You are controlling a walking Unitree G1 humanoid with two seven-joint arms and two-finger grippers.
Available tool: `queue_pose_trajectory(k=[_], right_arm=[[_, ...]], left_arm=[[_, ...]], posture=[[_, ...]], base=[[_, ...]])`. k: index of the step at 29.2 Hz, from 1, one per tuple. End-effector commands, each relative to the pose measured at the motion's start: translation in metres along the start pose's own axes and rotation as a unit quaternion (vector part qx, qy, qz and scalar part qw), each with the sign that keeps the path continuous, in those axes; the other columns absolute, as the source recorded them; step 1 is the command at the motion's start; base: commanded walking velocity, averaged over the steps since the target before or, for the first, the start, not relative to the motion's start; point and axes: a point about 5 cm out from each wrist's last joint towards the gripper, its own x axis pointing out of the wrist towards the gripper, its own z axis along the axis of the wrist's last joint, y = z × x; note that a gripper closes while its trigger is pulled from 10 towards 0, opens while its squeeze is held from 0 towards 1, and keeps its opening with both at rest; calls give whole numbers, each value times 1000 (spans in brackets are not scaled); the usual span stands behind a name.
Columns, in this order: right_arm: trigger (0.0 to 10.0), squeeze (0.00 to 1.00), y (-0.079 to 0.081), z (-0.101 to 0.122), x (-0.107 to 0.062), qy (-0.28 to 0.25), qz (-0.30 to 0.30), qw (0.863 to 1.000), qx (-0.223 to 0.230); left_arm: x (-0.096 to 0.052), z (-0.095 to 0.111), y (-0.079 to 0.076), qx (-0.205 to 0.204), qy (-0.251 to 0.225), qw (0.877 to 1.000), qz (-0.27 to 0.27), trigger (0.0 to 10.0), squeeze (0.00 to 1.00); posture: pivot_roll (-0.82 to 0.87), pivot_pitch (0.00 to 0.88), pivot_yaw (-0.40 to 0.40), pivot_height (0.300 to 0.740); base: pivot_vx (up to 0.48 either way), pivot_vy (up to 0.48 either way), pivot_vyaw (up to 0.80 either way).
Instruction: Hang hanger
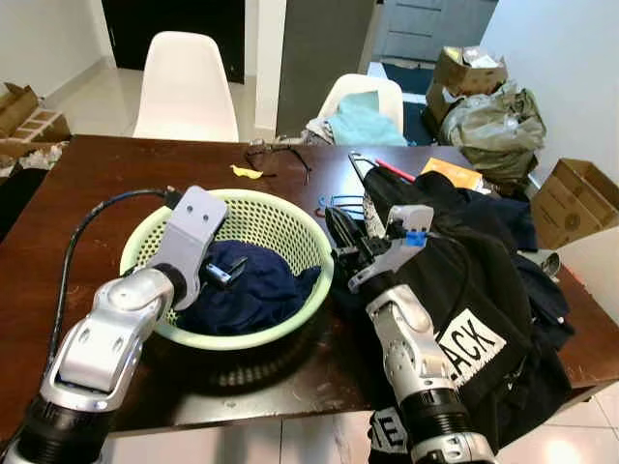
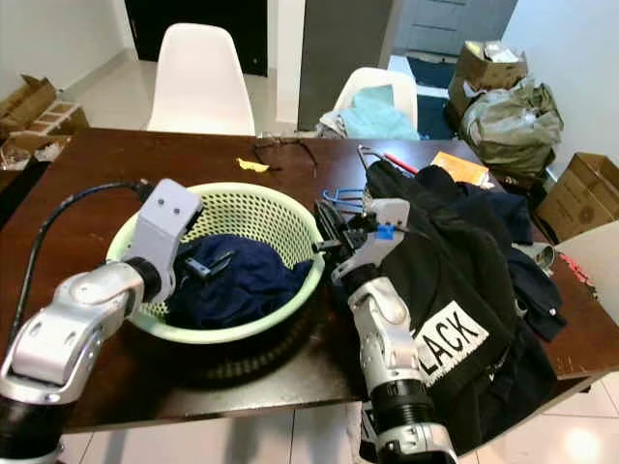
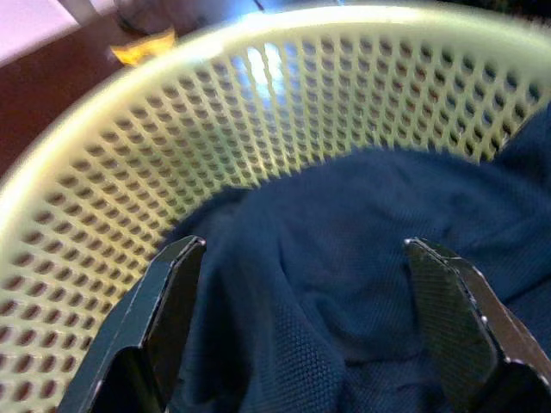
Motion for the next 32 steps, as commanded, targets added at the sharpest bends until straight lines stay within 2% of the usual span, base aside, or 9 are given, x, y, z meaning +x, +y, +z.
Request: queue_pose_trajectory(k=[1,6,7,13,14,15,16,27,32], right_arm=[[10000,0,-3,-2,-1,8,-4,1000,5],[10000,0,-4,-1,0,8,-4,1000,5],[10000,0,-4,-1,0,8,-4,1000,6],[10000,0,-4,0,0,6,-6,1000,6],[10000,0,-4,0,0,6,-7,1000,6],[10000,0,-4,0,0,6,-7,1000,6],[10000,0,-4,1,1,5,-7,1000,5],[10000,0,-3,0,1,8,-6,1000,6],[10000,0,-4,0,1,8,-7,1000,5]], left_arm=[[5,-6,-1,15,13,1000,-17,10000,1000],[16,-17,6,8,47,999,-10,10000,1000],[19,-20,8,12,58,998,-12,10000,0],[24,-16,8,13,60,998,-32,10000,0],[24,-14,8,10,58,998,-34,8471,0],[24,-14,8,10,58,998,-34,8471,0],[25,-12,8,6,54,998,-36,0,0],[23,-6,8,-12,35,998,-54,0,0],[22,3,19,10,17,1000,-22,0,0]], posture=[[24,61,-137,740],[21,63,-140,740],[20,66,-141,740],[16,64,-137,740],[15,65,-138,740],[15,65,-138,740],[16,64,-140,740],[17,69,-143,740],[16,69,-143,740]], base=[[0,0,0],[0,0,0],[0,0,0],[0,0,0],[0,0,0],[0,0,0],[0,0,0],[0,0,0],[0,0,0]])
